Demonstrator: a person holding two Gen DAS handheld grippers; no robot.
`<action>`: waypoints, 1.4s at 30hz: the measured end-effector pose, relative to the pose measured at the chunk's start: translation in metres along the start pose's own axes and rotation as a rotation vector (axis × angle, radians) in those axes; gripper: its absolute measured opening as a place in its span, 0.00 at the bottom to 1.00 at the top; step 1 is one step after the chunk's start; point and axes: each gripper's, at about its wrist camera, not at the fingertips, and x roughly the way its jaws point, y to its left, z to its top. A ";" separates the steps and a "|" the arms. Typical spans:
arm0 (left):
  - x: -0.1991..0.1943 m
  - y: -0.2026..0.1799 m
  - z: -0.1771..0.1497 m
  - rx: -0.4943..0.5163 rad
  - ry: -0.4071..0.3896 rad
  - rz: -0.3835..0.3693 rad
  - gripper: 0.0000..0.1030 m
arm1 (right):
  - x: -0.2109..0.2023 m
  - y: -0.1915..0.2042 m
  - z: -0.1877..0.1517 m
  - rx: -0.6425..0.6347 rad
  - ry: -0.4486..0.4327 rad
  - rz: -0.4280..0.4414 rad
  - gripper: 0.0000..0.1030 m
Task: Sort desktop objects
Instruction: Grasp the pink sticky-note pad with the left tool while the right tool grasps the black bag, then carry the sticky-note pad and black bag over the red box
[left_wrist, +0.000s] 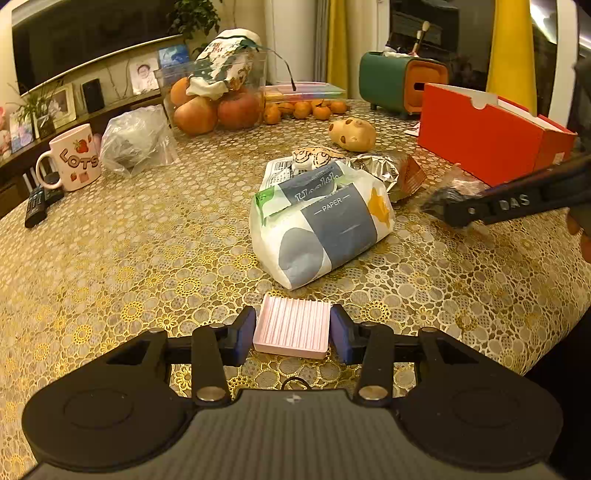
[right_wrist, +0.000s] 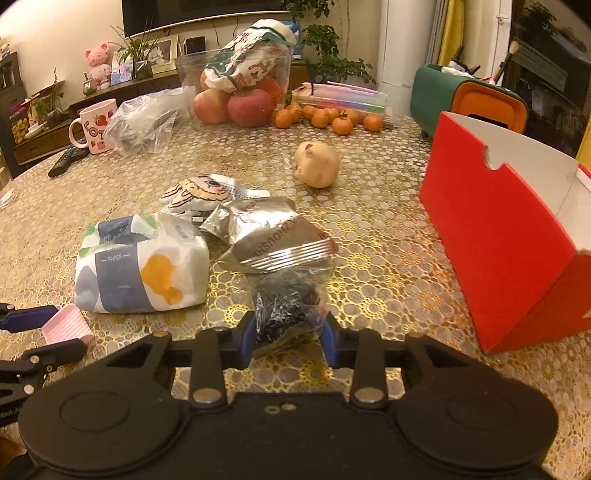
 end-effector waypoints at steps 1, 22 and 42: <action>0.000 0.000 0.000 -0.007 0.002 0.003 0.41 | -0.002 -0.002 -0.001 0.000 -0.002 0.000 0.33; -0.028 -0.056 0.026 0.023 -0.036 -0.031 0.41 | -0.057 -0.053 -0.020 0.088 -0.056 0.015 0.31; -0.044 -0.161 0.085 0.136 -0.117 -0.158 0.41 | -0.118 -0.119 -0.032 0.158 -0.133 -0.016 0.31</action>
